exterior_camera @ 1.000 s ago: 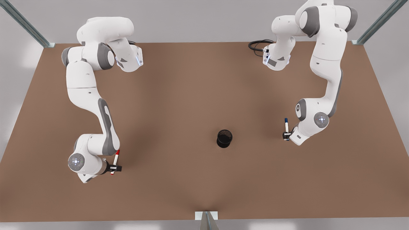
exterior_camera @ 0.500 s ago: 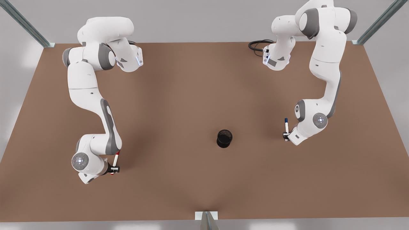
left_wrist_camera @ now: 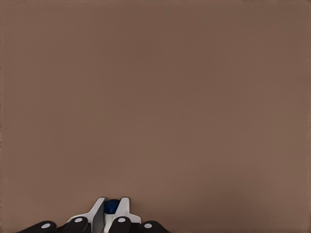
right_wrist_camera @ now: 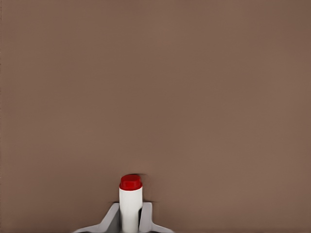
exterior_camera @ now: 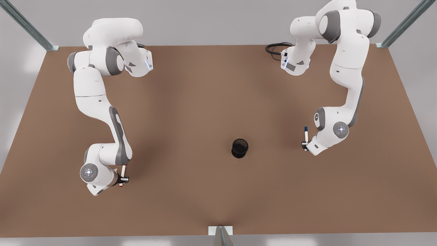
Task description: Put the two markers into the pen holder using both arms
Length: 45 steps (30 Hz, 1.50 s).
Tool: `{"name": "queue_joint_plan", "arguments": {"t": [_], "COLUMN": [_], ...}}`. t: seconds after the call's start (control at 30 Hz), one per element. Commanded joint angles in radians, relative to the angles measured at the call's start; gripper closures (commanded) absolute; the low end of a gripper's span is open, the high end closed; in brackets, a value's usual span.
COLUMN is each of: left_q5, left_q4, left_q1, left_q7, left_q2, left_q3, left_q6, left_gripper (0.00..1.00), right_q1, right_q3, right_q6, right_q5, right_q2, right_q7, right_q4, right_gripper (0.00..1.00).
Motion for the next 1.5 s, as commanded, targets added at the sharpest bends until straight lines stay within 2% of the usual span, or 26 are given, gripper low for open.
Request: {"name": "queue_joint_plan", "arguments": {"t": [0.0,0.07,0.1,0.2,0.27,0.33,0.47,0.67,0.87,1.13,1.33,1.43,1.47], "left_q5": [-0.010,-0.010,-0.053,-0.058,-0.116,-0.162,-0.159,-0.171,-0.165,-0.112,0.022,0.131,0.137], "left_q4": [0.052,0.133,0.314,0.540,0.635,0.646,0.681,0.710,0.709,0.707,0.681,0.620,0.609], "left_q1": [-0.004,-0.016,-0.019,-0.102,-0.141,-0.164,-0.177,-0.231,-0.230,-0.233,-0.305,-0.354,-0.357], "left_q7": [-0.012,-0.068,-0.167,-0.368,-0.462,-0.485,-0.724,-0.836,-0.822,-0.822,-0.822,-0.822,-0.821], "left_q2": [-0.016,-0.033,-0.034,-0.034,-0.045,-0.063,-0.053,0.006,0.049,0.112,0.118,0.069,0.064], "left_q3": [-0.008,-0.025,-0.057,-0.061,-0.063,-0.092,-0.249,-0.247,-0.241,-0.239,-0.239,-0.239,-0.241], "left_q6": [-0.110,-0.216,-0.434,-0.690,-0.804,-0.807,-0.778,-0.638,-0.597,-0.523,-0.522,-0.525,-0.525], "left_gripper": [0.79,0.79,0.79,0.79,0.79,0.79,0.79,0.79,0.79,0.79,0.79,0.79,0.60], "right_q1": [0.000,0.000,0.012,0.058,0.084,0.083,0.164,0.221,0.207,0.221,0.219,0.221,0.221], "right_q3": [0.002,0.006,0.008,0.014,0.032,0.080,0.092,0.161,0.181,0.183,0.210,0.218,0.224], "right_q6": [-0.002,-0.002,0.000,-0.014,-0.016,-0.010,0.079,0.188,0.171,0.185,0.237,0.240,0.270], "right_q5": [-0.006,-0.003,-0.001,-0.006,-0.006,-0.009,-0.009,-0.008,-0.003,-0.001,-0.003,-0.005,-0.003], "right_q2": [-0.003,-0.006,-0.014,-0.124,-0.199,-0.224,-0.259,-0.291,-0.353,-0.357,-0.351,-0.351,-0.350], "right_q7": [0.002,0.006,0.014,0.045,0.042,0.040,0.043,0.085,0.080,0.129,0.126,0.126,0.126], "right_q4": [0.000,0.002,0.003,0.003,0.003,0.014,0.051,0.051,0.043,0.042,0.040,0.039,0.039], "right_gripper": [0.79,0.79,0.79,0.79,0.79,0.79,0.79,0.79,0.79,0.79,0.79,0.79,0.79]}}
